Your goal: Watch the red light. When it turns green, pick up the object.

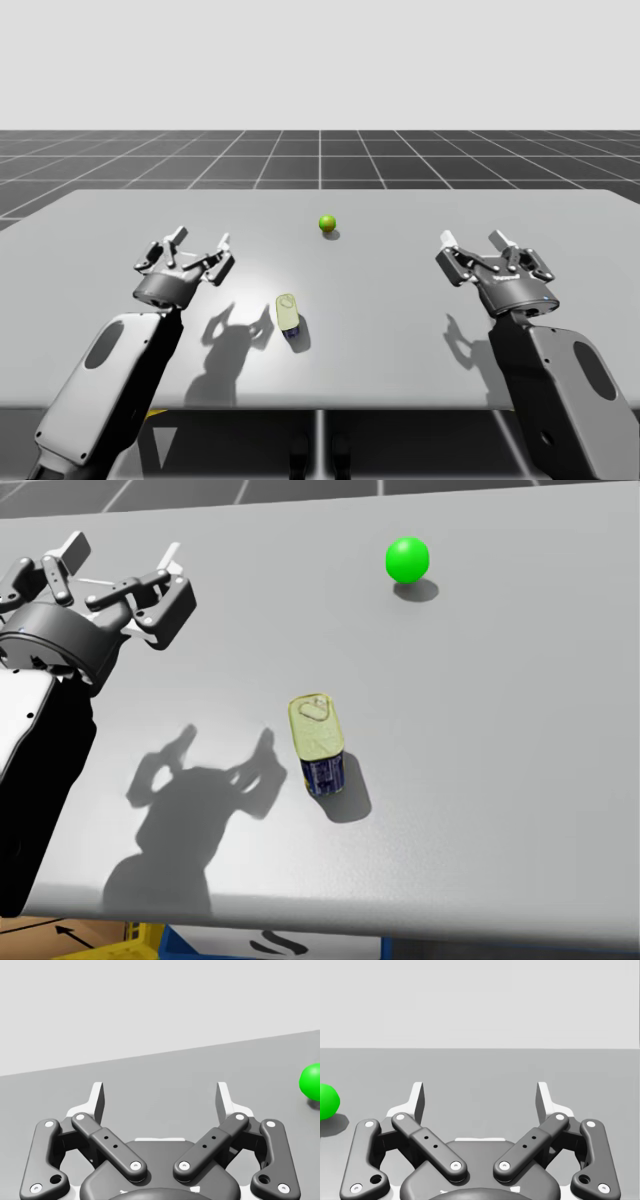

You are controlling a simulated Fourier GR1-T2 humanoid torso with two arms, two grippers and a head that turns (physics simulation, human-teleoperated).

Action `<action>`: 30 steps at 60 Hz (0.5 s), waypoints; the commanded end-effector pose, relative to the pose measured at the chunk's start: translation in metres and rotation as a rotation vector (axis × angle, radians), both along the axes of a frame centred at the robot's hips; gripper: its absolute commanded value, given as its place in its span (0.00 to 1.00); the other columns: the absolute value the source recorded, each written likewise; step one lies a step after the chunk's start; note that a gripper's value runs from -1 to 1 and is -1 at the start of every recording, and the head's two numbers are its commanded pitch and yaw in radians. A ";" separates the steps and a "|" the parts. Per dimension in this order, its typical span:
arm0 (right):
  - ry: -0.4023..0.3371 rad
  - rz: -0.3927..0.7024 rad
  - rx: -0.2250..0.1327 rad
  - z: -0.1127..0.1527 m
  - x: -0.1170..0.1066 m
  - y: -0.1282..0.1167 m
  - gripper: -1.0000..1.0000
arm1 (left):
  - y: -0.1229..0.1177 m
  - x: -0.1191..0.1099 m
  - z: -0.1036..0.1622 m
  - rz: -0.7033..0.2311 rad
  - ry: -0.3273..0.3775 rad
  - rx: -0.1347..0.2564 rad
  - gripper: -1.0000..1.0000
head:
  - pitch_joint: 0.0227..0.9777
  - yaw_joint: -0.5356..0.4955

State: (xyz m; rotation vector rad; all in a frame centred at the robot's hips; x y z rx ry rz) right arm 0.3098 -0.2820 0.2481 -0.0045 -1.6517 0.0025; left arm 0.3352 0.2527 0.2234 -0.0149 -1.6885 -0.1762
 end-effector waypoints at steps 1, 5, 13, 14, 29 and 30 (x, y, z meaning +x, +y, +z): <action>0.005 -0.004 0.000 -0.002 0.000 0.000 0.00 | -0.015 -0.014 0.011 -0.093 0.001 -0.037 0.00 | 0.87 0.65; 0.007 -0.005 0.000 -0.003 0.001 0.000 0.00 | -0.017 -0.025 0.020 -0.153 -0.002 -0.037 0.00 | 0.87 0.65; 0.007 -0.002 -0.001 -0.003 0.002 0.001 0.00 | -0.016 -0.046 0.026 -0.327 0.051 -0.031 0.00 | 0.87 0.65; 0.007 -0.002 -0.002 -0.003 0.002 0.001 0.00 | -0.016 -0.048 0.025 -0.349 0.056 -0.030 0.00 | 0.87 0.65; -0.005 -0.005 -0.004 -0.002 0.003 -0.001 0.00 | 0.001 -0.078 0.008 -0.616 0.088 0.012 0.00 | 0.86 0.67; -0.005 -0.005 -0.004 -0.002 0.003 -0.001 0.00 | 0.003 -0.080 0.005 -0.639 0.099 0.015 0.00 | 0.86 0.67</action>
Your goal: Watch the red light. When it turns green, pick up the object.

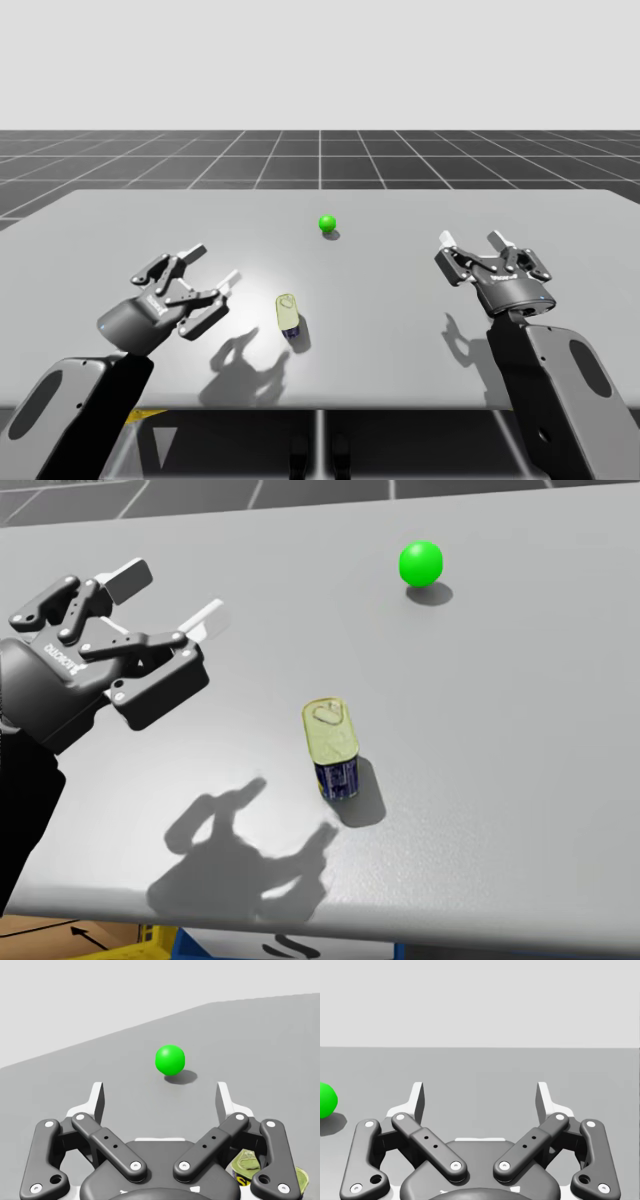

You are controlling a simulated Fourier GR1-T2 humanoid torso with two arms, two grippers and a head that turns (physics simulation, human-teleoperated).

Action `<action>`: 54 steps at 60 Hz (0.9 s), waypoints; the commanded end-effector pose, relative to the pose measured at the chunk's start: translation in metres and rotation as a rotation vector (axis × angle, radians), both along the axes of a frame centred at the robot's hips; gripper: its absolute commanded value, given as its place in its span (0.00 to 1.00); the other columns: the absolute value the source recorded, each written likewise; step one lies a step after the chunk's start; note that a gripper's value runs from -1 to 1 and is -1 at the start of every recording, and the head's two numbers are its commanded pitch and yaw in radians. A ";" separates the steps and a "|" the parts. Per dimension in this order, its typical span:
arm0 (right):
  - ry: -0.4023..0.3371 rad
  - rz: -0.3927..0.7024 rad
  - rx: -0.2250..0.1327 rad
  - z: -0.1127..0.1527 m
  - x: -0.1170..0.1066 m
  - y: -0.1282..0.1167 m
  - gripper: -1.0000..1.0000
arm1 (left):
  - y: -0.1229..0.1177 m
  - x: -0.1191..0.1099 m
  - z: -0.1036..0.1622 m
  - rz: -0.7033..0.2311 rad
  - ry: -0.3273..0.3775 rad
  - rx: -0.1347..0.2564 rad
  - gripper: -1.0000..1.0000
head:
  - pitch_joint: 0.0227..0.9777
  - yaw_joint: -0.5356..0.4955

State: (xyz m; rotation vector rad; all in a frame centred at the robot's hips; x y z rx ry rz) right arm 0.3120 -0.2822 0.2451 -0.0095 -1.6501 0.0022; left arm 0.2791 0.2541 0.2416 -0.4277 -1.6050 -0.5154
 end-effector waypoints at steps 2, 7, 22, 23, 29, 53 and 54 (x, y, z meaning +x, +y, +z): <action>-0.008 -0.002 -0.001 0.001 0.001 -0.001 0.00 | 0.003 -0.026 -0.018 -0.191 0.046 0.032 0.00 | 0.86 0.67; -0.009 -0.001 -0.001 0.001 0.001 -0.002 0.00 | 0.007 -0.030 -0.028 -0.260 0.070 0.058 0.00 | 0.86 0.67; -0.010 -0.002 -0.001 0.001 0.002 -0.003 0.00 | 0.007 -0.035 -0.057 -0.416 0.139 0.129 0.00 | 0.88 0.67; -0.010 -0.002 -0.001 0.001 0.002 -0.003 0.00 | 0.007 -0.035 -0.059 -0.421 0.145 0.131 0.00 | 0.88 0.67; -0.010 -0.002 -0.002 0.001 0.002 -0.003 0.00 | 0.000 -0.034 -0.070 -0.450 0.176 0.158 0.00 | 0.88 0.66; -0.014 0.001 -0.001 0.002 0.001 -0.003 0.00 | -0.028 -0.013 -0.088 -0.478 0.233 0.191 0.00 | 0.89 0.67; -0.014 0.001 -0.001 0.002 0.001 -0.003 0.00 | -0.030 -0.012 -0.088 -0.480 0.234 0.192 0.00 | 0.90 0.67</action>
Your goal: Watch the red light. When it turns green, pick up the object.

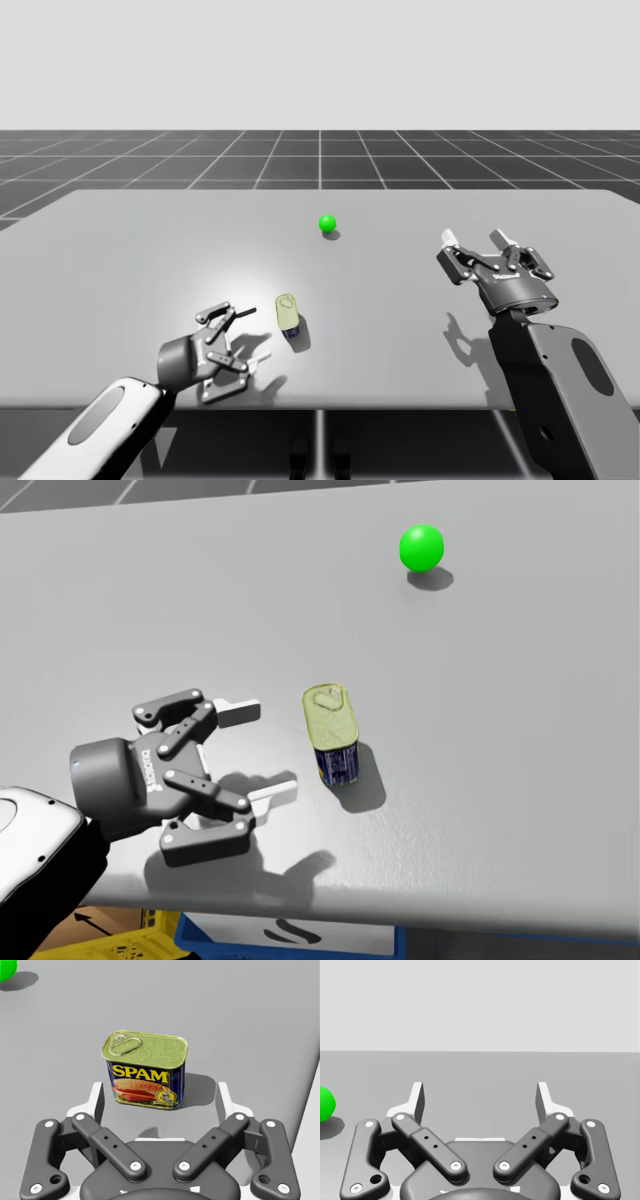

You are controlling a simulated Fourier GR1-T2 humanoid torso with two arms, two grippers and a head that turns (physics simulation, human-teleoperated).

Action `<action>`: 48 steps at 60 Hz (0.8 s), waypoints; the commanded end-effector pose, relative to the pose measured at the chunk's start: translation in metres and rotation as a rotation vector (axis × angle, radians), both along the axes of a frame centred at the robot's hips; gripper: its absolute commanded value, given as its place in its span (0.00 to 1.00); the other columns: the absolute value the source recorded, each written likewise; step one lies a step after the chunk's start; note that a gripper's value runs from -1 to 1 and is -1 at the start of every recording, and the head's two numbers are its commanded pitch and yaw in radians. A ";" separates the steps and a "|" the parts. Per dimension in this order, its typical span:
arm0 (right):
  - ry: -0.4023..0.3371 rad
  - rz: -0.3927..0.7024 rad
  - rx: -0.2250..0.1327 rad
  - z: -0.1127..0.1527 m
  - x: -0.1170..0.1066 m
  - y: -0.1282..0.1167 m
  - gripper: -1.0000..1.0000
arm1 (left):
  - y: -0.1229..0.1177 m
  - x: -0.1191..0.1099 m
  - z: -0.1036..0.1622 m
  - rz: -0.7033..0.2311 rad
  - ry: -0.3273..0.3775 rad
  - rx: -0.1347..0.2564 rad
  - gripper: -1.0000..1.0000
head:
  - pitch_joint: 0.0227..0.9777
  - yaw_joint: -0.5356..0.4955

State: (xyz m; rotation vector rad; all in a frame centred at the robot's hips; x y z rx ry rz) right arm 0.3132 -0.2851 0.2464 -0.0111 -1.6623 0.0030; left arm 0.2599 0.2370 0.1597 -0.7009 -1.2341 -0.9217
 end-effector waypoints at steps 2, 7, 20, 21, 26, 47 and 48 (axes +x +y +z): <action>-0.001 0.001 0.000 0.000 0.000 0.000 0.00 | -0.015 0.009 -0.007 -0.018 0.013 0.014 0.00 | 0.90 0.67; -0.002 0.002 0.000 0.001 0.000 0.000 0.00 | -0.021 0.016 -0.008 -0.016 0.017 0.015 0.00 | 0.90 0.67; -0.004 0.002 0.004 0.002 -0.001 0.000 0.00 | -0.035 0.031 -0.011 -0.017 0.026 0.012 0.00 | 0.90 0.65; -0.005 0.002 0.004 0.002 -0.001 0.000 0.00 | -0.036 0.032 -0.012 -0.017 0.025 0.014 0.00 | 0.90 0.65; -0.006 0.002 0.005 0.002 -0.001 -0.001 0.00 | -0.042 0.036 -0.014 -0.022 0.030 0.016 0.00 | 0.91 0.65; -0.007 0.004 0.009 0.003 -0.002 -0.002 0.00 | -0.057 0.049 -0.021 -0.037 0.027 0.044 0.00 | 0.91 0.64; -0.007 0.003 0.009 0.003 -0.002 -0.002 0.00 | -0.058 0.050 -0.022 -0.040 0.027 0.047 0.00 | 0.91 0.64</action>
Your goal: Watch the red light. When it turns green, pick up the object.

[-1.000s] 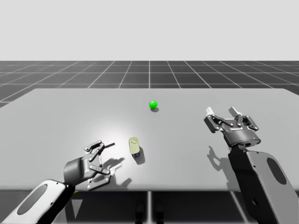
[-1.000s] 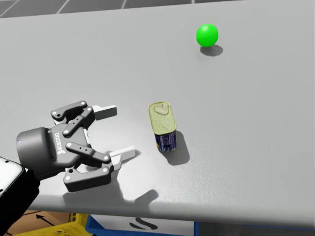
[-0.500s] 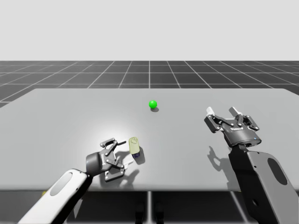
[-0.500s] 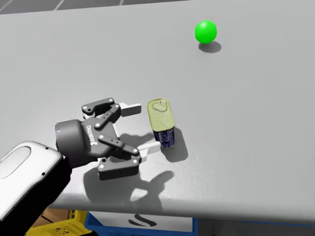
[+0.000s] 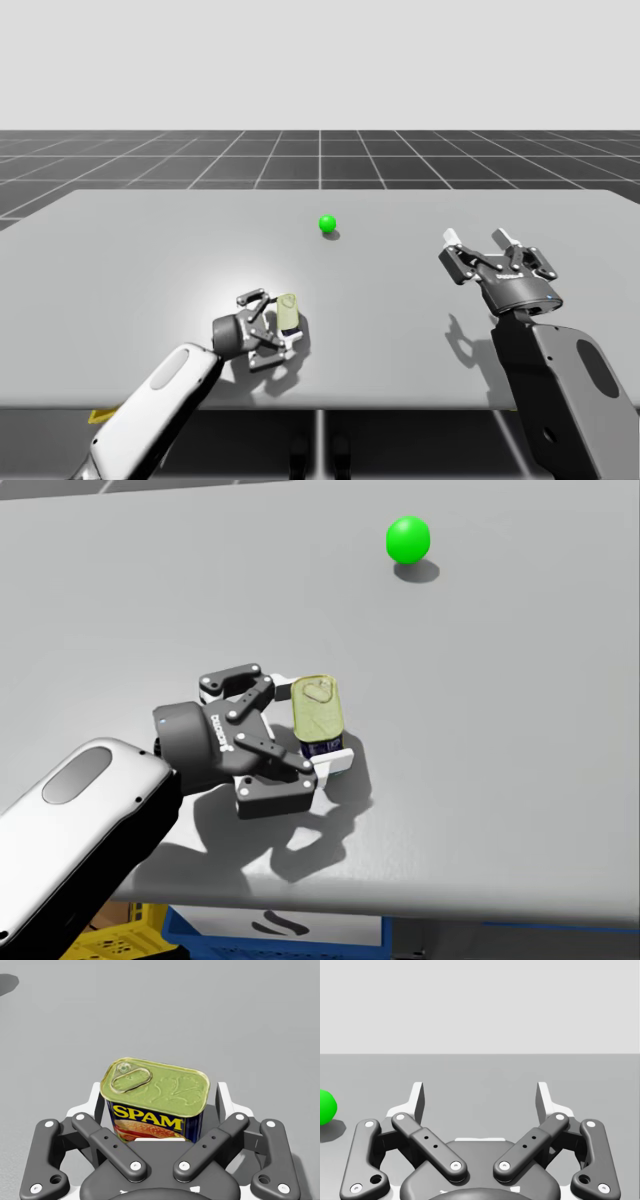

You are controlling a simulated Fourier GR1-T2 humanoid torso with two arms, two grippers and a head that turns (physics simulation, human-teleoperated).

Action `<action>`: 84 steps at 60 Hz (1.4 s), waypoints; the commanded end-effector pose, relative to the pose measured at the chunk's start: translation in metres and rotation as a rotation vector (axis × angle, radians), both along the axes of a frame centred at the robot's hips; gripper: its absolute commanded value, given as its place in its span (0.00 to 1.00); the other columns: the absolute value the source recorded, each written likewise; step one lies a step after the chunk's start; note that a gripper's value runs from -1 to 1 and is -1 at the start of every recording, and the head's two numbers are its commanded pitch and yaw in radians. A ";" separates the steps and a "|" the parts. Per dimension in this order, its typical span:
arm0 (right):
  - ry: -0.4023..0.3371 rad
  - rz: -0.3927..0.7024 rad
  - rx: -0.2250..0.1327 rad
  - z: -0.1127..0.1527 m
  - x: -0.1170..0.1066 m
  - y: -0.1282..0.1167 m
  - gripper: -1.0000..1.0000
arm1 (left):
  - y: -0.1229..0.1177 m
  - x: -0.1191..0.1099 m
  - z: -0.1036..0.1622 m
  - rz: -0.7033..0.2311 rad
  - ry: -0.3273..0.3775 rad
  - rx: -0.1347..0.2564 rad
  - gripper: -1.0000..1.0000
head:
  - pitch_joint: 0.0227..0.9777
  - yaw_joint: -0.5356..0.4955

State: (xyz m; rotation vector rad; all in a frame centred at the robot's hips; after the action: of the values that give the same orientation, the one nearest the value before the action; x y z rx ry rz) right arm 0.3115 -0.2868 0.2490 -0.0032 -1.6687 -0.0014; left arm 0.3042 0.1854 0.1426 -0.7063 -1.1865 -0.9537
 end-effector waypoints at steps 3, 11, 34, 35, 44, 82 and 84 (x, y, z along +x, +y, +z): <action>-0.001 0.001 0.001 0.001 0.000 0.000 0.00 | -0.007 0.006 -0.006 -0.008 0.001 0.017 0.00 | 0.90 0.64; 0.000 0.000 0.002 0.001 0.000 0.000 0.00 | -0.006 0.008 -0.009 -0.012 0.011 0.027 0.63 | 0.90 0.64; -0.003 -0.008 0.002 0.000 0.001 0.000 0.00 | -0.005 -0.001 -0.017 -0.078 0.012 0.065 1.00 | 0.64 0.63; -0.003 -0.008 0.003 0.000 0.001 -0.001 0.00 | -0.005 0.000 -0.017 -0.079 0.012 0.065 1.00 | 0.63 0.63; -0.002 -0.009 0.004 0.000 0.001 -0.001 0.00 | -0.005 -0.001 -0.019 -0.086 0.012 0.069 1.00 | 0.50 0.63; -0.005 0.004 0.001 0.001 0.000 -0.002 0.00 | 0.004 -0.004 0.059 -0.070 -0.178 0.060 1.00 | 0.44 0.63; -0.007 0.005 0.001 0.002 0.000 -0.002 0.00 | 0.006 -0.003 0.069 -0.060 -0.202 0.057 1.00 | 0.44 0.63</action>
State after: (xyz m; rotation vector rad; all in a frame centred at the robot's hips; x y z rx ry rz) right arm 0.3119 -0.2892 0.2502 -0.0005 -1.6729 -0.0023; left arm 0.2982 0.1995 0.1703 -0.5652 -1.2483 -1.0056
